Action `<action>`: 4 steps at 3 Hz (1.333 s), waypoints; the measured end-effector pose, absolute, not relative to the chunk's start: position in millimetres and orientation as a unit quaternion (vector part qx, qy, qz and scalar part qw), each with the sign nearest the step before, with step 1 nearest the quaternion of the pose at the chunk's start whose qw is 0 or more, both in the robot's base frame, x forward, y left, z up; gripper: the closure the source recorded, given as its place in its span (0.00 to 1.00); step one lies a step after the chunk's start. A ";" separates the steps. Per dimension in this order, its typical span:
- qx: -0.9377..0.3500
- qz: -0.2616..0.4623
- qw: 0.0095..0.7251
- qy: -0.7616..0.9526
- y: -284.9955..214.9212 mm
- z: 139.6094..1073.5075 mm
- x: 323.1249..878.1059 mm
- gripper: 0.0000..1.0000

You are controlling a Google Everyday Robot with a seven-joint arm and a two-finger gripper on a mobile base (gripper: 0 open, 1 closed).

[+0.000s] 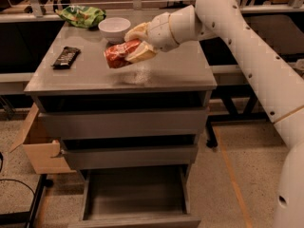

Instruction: Pick coke can from bottom drawer and place on counter

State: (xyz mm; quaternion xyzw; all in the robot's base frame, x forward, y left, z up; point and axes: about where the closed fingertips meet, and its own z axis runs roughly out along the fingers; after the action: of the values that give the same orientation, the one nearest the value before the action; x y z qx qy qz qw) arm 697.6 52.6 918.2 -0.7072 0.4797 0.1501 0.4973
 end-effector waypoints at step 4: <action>-0.662 0.198 0.498 0.523 52.6 886.5 734.6 0.61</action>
Offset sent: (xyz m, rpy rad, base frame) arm 0.0573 -0.0158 -0.0408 0.1121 0.1781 -0.1041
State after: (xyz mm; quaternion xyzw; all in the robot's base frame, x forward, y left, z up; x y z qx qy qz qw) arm 734.6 52.6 886.5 -0.6624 0.5234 0.1980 0.4980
